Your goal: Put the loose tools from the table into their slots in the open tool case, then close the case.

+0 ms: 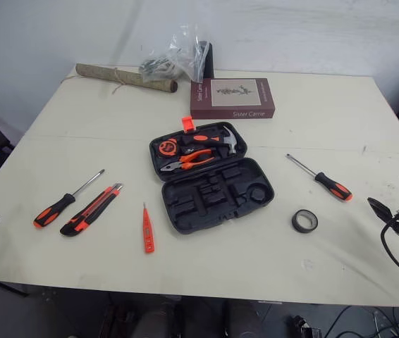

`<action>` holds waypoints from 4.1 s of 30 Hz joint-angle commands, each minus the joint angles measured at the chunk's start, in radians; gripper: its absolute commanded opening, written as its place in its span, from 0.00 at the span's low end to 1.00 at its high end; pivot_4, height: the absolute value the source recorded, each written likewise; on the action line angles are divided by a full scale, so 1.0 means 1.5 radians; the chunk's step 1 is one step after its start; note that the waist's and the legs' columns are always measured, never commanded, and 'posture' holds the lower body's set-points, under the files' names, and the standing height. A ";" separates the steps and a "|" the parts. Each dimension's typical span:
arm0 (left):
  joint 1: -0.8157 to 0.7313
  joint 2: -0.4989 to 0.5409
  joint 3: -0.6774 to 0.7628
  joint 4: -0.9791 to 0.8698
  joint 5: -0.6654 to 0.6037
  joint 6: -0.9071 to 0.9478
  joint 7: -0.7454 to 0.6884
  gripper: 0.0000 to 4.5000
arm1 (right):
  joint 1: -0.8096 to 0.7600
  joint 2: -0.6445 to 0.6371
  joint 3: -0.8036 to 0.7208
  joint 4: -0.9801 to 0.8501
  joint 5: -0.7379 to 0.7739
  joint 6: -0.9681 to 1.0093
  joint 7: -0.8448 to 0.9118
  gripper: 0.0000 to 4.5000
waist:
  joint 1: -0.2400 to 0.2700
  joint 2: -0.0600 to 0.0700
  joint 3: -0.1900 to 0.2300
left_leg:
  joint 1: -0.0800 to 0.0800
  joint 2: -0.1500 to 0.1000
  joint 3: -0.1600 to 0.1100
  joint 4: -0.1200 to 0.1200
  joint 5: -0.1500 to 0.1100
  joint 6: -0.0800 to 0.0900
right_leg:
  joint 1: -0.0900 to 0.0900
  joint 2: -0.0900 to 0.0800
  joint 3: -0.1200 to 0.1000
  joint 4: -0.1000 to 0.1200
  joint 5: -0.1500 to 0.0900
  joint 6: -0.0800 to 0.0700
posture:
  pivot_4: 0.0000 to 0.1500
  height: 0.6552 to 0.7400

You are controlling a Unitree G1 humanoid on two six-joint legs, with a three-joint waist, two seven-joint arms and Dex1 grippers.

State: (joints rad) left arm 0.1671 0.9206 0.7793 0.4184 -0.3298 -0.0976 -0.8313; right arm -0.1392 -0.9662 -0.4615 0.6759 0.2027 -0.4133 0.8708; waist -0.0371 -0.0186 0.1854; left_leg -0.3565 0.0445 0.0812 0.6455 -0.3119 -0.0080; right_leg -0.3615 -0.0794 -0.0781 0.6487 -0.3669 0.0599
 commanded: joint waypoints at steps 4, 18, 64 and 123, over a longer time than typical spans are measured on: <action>-0.016 0.003 -0.021 -0.162 -0.097 0.129 -0.033 0.99 | -0.033 0.024 0.034 -0.072 0.044 0.066 0.038 1.00 | 0.001 0.000 0.000 | 0.000 0.000 0.000 0.000 0.000 0.000 | 0.000 0.000 0.000 0.000 0.000 0.000 | 1.00 1.00; -0.219 -0.115 -0.368 -0.474 -0.049 0.461 0.208 0.99 | -0.456 0.182 0.333 -0.024 -0.123 0.317 -0.050 1.00 | 0.003 0.002 0.001 | -0.008 0.001 0.005 0.005 0.003 -0.004 | -0.011 0.002 0.005 0.008 0.000 0.000 | 1.00 1.00; -0.370 -0.231 -0.605 -0.307 0.070 0.373 0.008 0.01 | -0.329 0.195 0.363 -0.193 -0.064 0.380 0.291 0.00 | 0.008 0.002 0.001 | -0.010 0.001 0.007 0.007 0.003 -0.003 | -0.014 0.003 0.008 0.009 0.000 0.000 | 1.00 1.00; 0.061 0.049 0.154 0.014 -0.018 0.119 -0.083 1.00 | 0.264 0.041 -0.231 -0.239 0.110 0.241 0.228 1.00 | 0.006 0.000 0.001 | -0.006 0.001 0.008 0.001 -0.001 0.002 | -0.010 0.002 0.009 0.002 0.000 0.000 | 1.00 1.00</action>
State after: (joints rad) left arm 0.2501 0.9680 0.9645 0.3951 -0.3622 0.1453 -0.9464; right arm 0.2497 -0.9054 -0.7581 0.2837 0.3723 0.0045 1.2291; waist -0.0288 -0.0192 0.1863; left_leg -0.3649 0.0454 0.0941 0.6477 -0.3138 -0.0044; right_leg -0.3770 -0.0776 -0.0649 0.6518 -0.3666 0.0604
